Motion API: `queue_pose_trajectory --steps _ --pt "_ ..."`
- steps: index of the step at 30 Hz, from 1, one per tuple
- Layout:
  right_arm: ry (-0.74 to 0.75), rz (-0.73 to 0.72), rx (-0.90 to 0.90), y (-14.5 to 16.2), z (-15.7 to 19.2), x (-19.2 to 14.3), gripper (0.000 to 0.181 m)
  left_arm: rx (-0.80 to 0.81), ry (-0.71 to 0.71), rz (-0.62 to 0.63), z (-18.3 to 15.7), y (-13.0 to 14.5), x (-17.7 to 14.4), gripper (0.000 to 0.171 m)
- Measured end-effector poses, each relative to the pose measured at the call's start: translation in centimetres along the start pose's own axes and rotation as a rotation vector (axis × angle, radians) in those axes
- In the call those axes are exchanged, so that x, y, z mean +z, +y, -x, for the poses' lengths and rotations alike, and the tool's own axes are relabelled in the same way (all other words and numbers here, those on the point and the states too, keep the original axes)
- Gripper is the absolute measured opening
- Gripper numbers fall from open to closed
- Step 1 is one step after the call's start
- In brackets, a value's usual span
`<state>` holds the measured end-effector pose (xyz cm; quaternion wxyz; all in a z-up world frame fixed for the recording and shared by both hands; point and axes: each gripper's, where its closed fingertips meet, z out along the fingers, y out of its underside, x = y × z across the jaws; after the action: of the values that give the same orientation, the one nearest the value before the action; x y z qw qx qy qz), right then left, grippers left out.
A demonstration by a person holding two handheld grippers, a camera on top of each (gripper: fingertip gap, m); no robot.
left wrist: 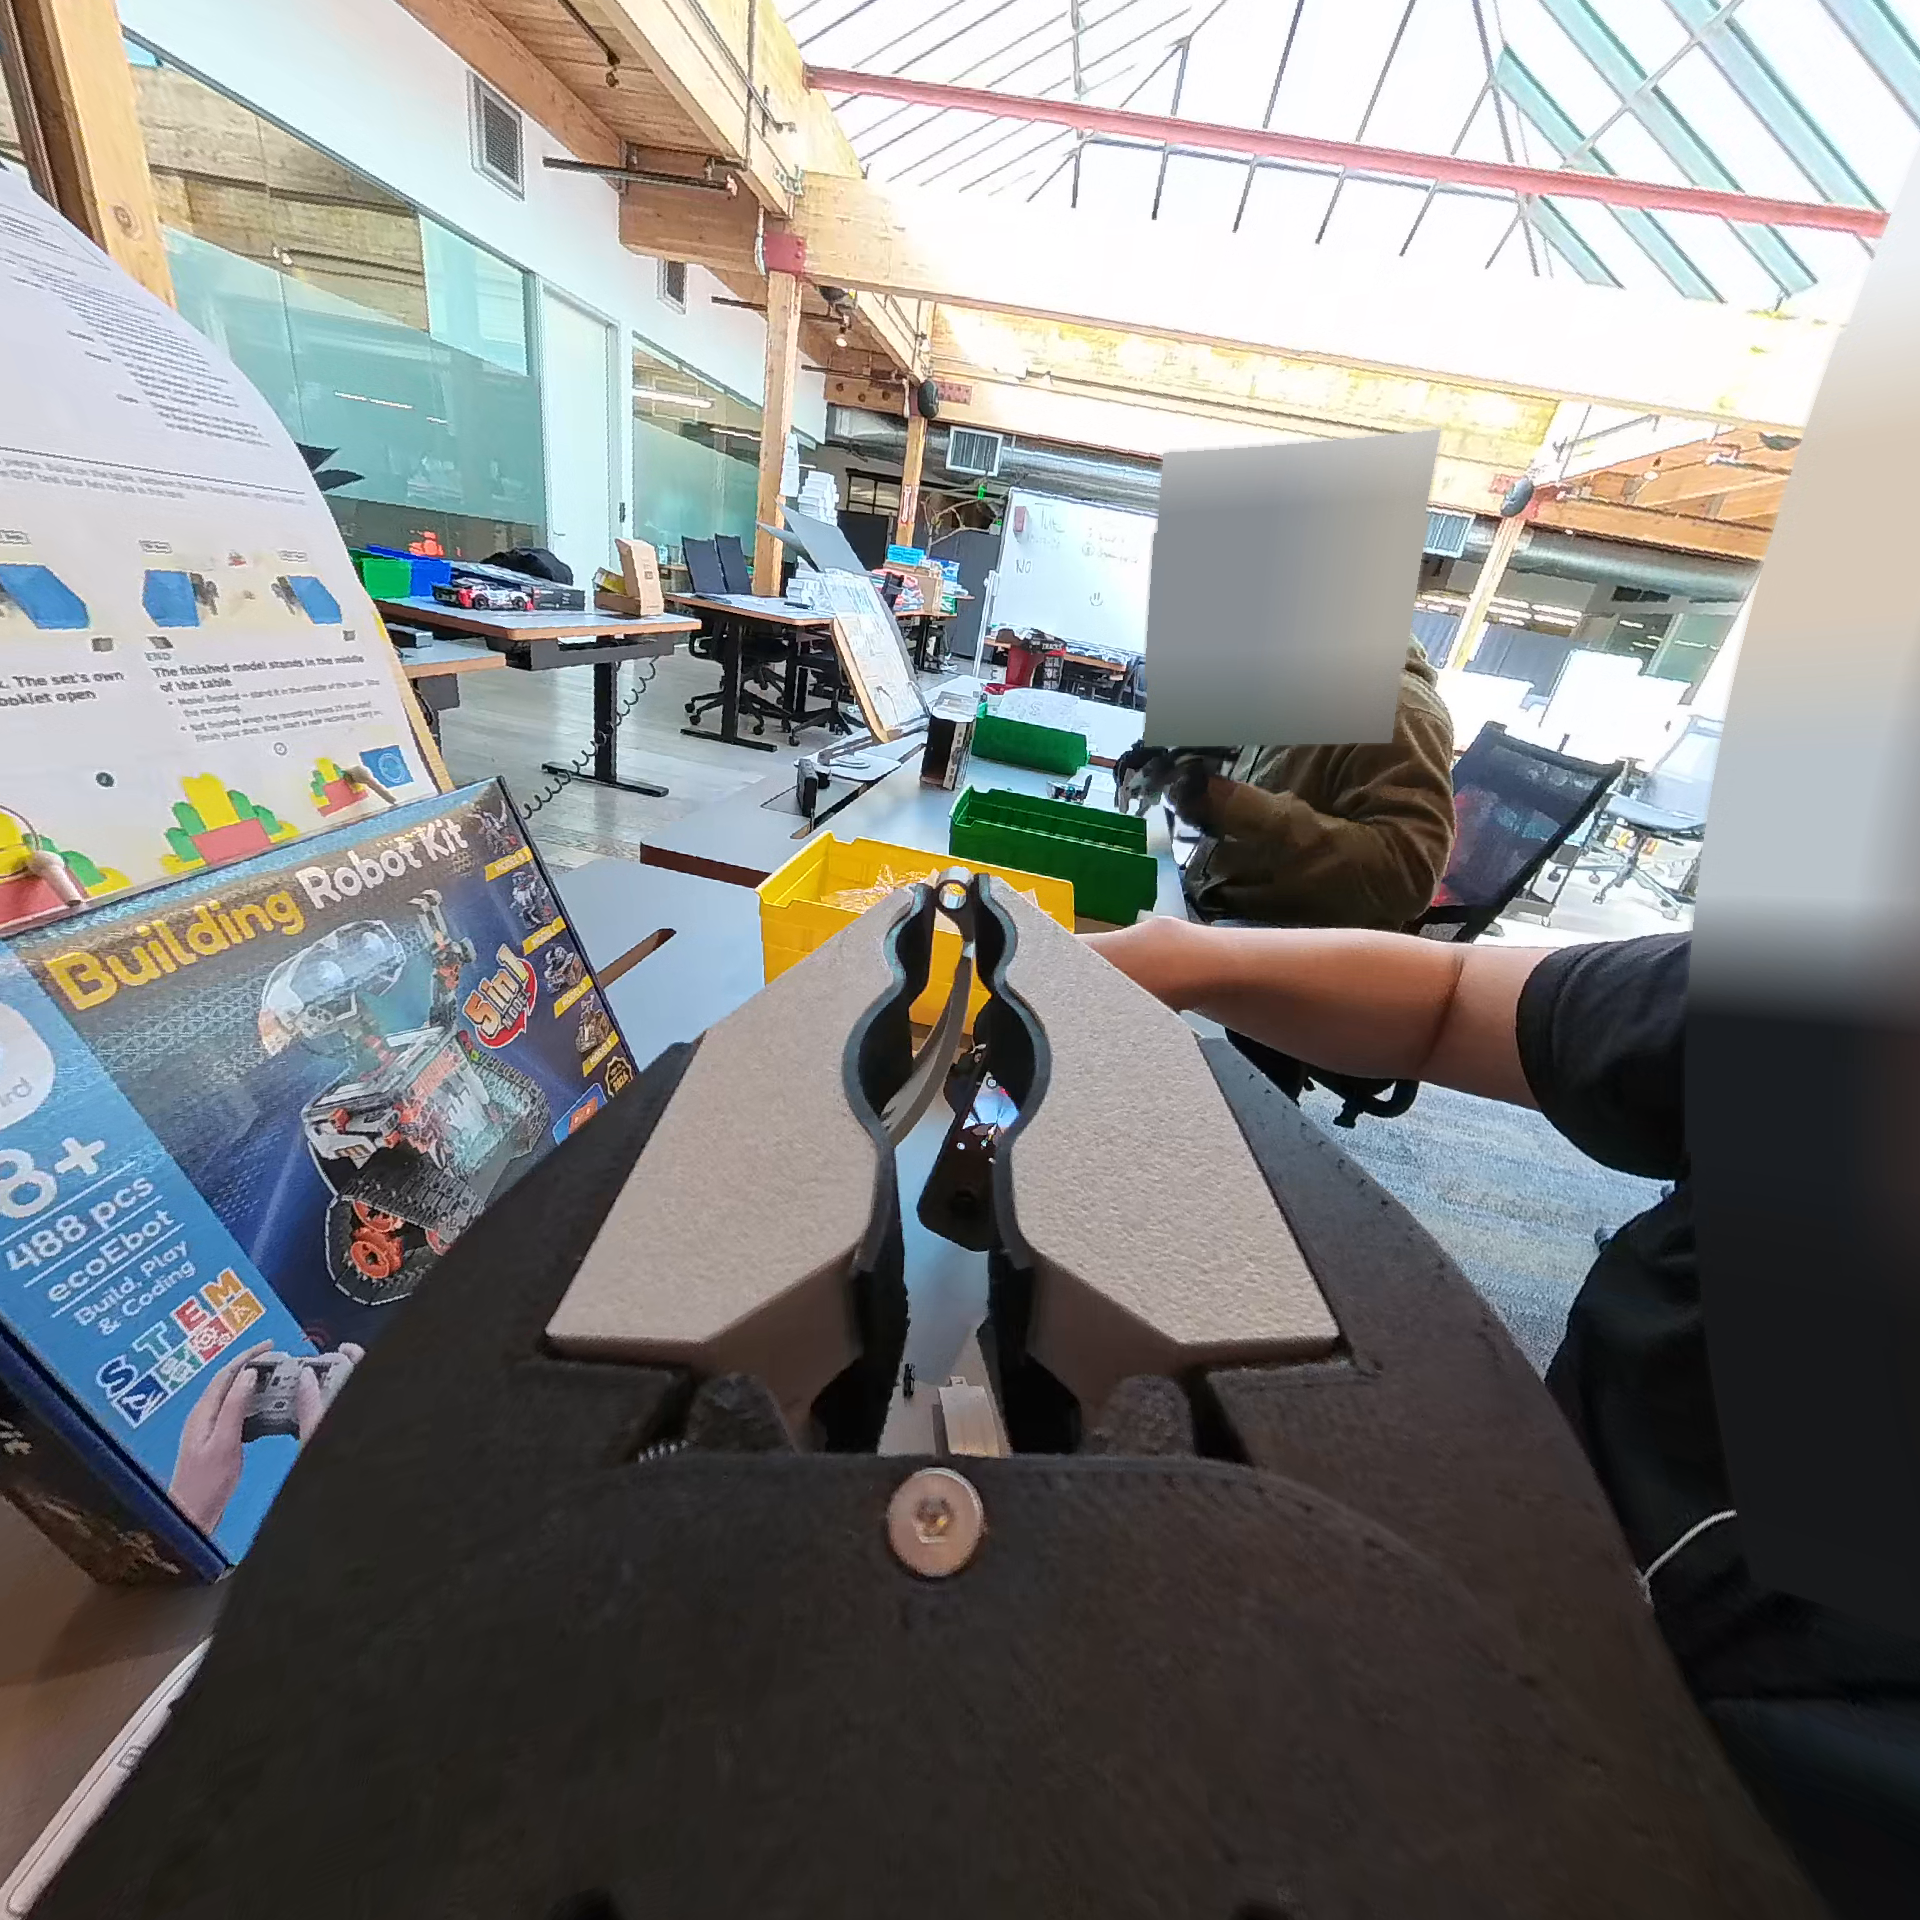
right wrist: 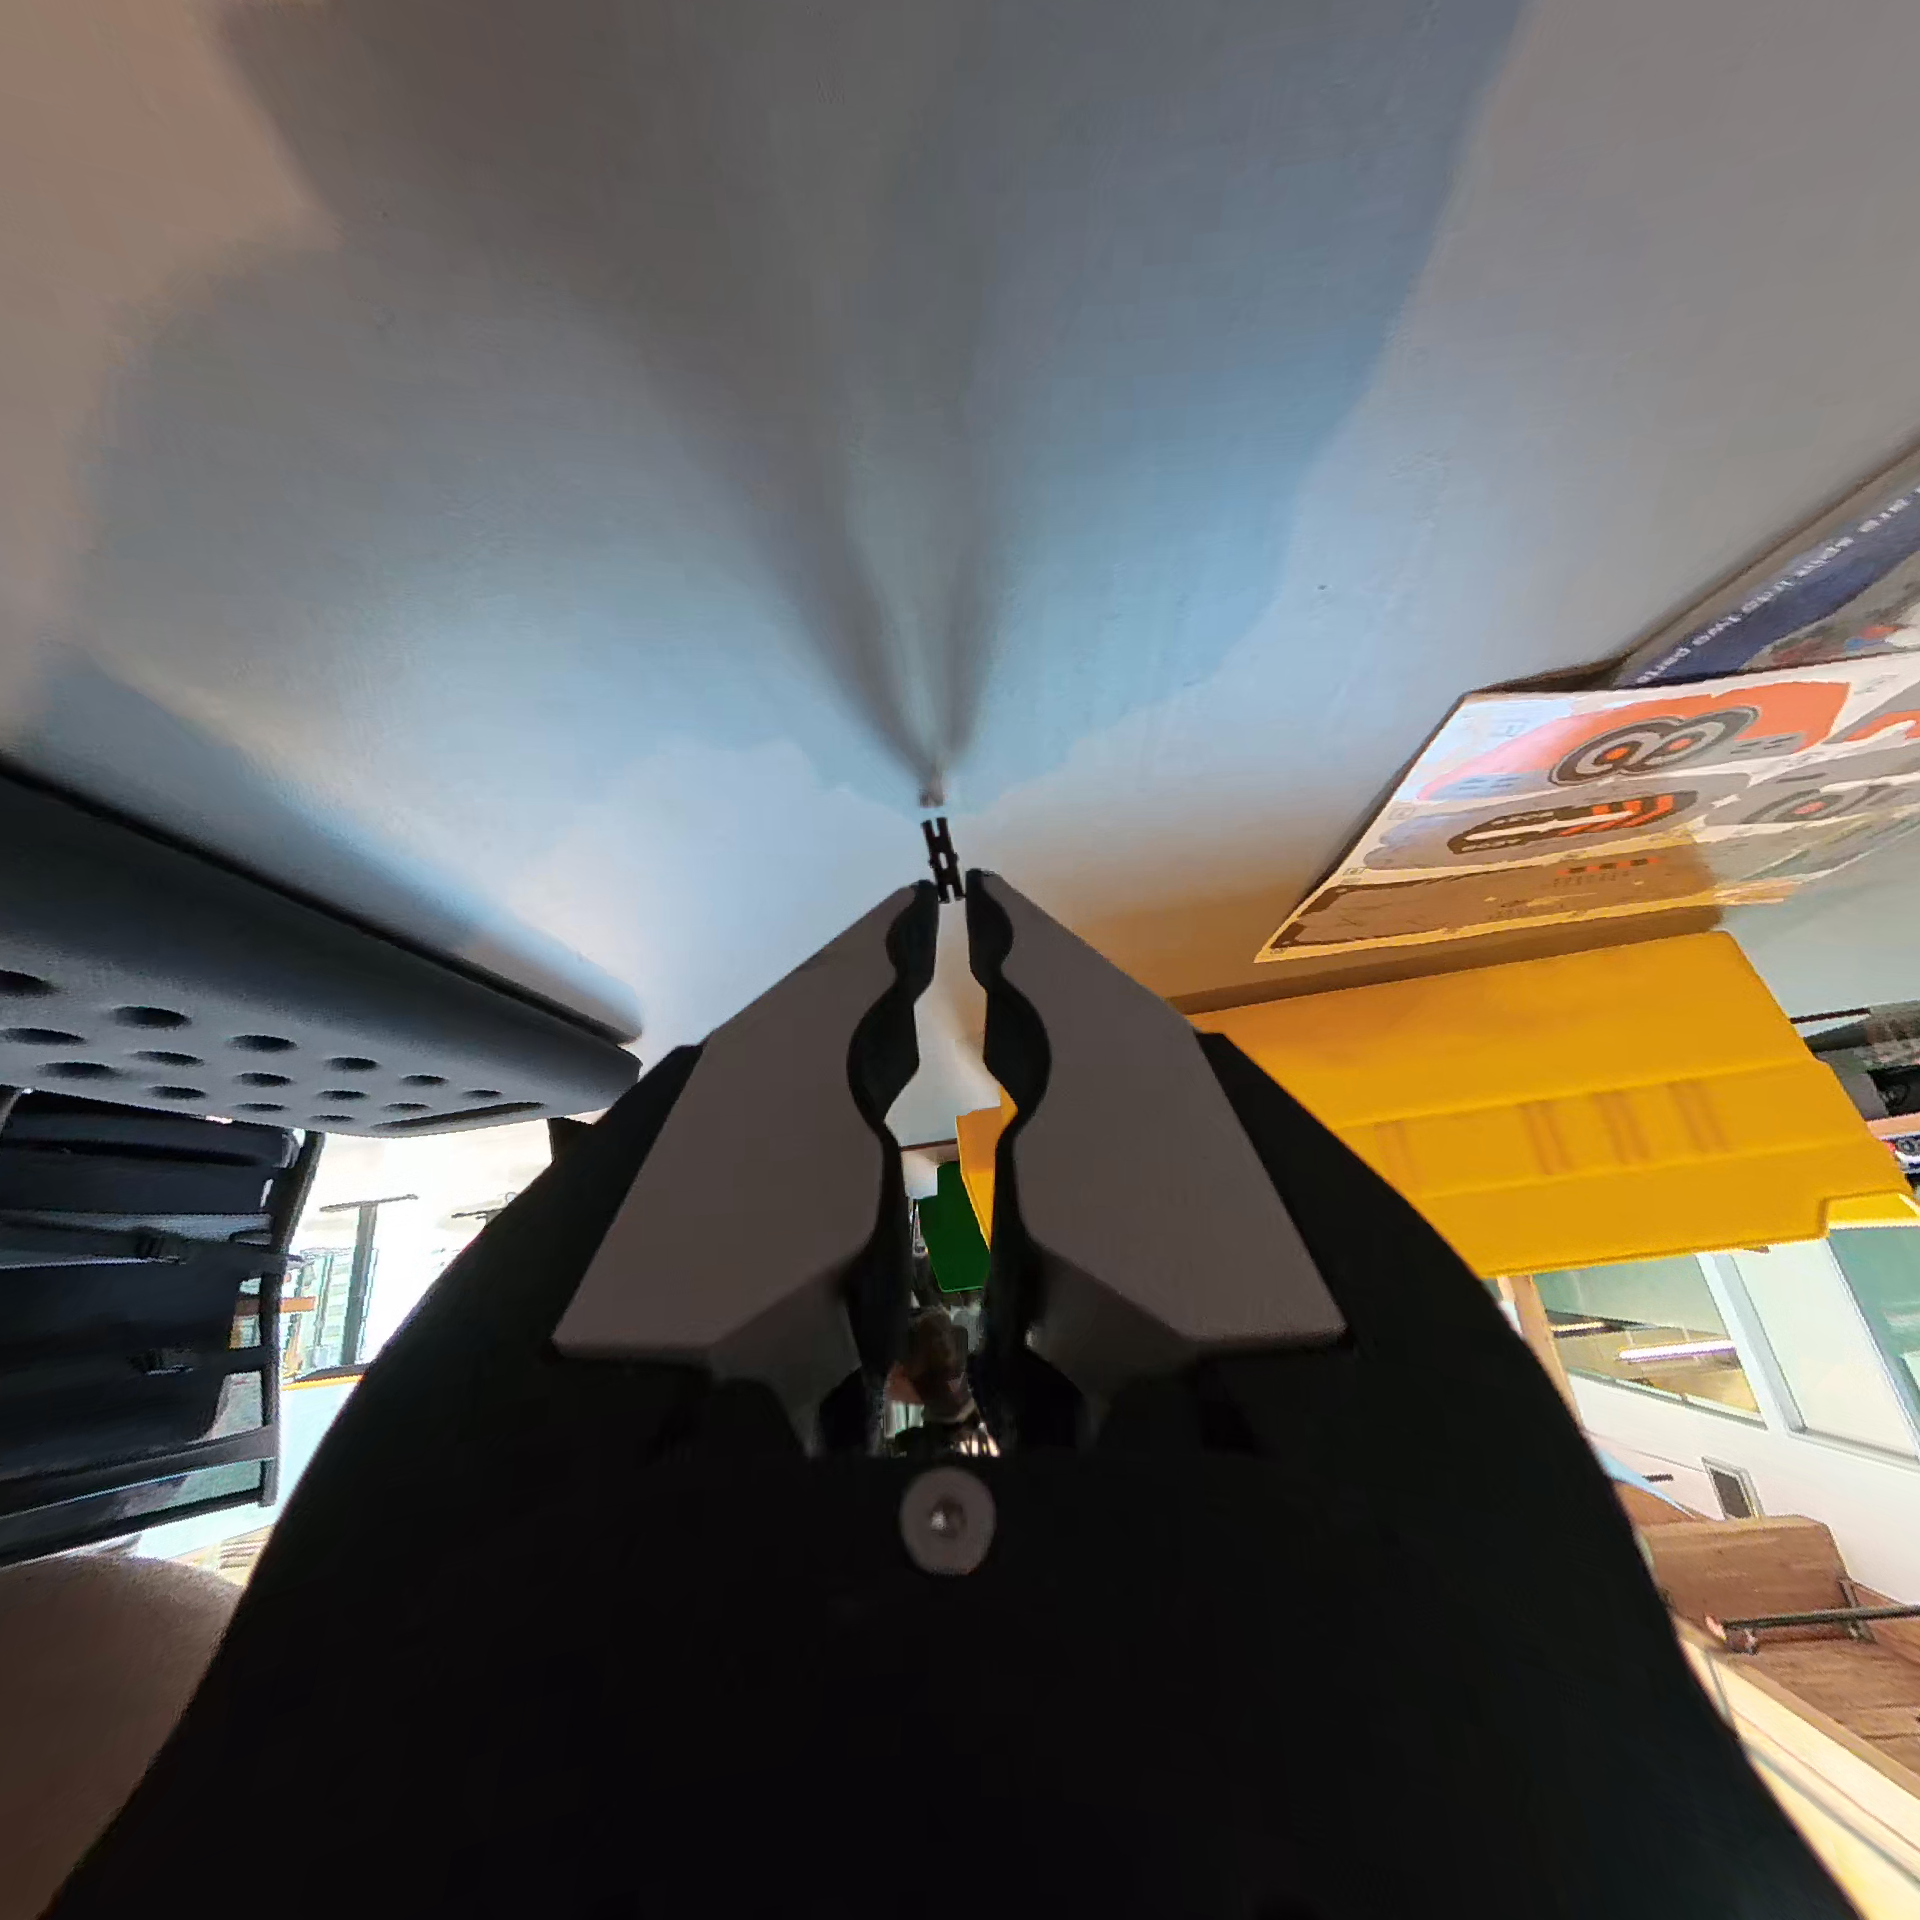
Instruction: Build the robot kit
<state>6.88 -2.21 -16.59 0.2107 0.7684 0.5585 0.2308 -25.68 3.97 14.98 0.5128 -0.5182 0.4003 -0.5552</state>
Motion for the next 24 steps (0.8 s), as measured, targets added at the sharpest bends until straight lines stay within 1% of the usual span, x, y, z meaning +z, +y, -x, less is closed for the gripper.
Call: queue_pose_trajectory --steps 7,17,24 --pt "0.019 0.04 0.009 0.1 -0.2 -0.1 0.005 0.001 0.001 0.002 -0.1 0.0 0.0 0.005" --pt "-0.002 0.032 0.015 -0.7 0.5 -0.3 0.006 -0.002 0.008 -0.011 -0.3 -0.2 -0.2 0.004" --pt "-0.004 0.028 0.014 -1.2 0.5 -0.4 0.011 -0.012 0.027 -0.029 -0.5 -0.5 -0.4 0.005"
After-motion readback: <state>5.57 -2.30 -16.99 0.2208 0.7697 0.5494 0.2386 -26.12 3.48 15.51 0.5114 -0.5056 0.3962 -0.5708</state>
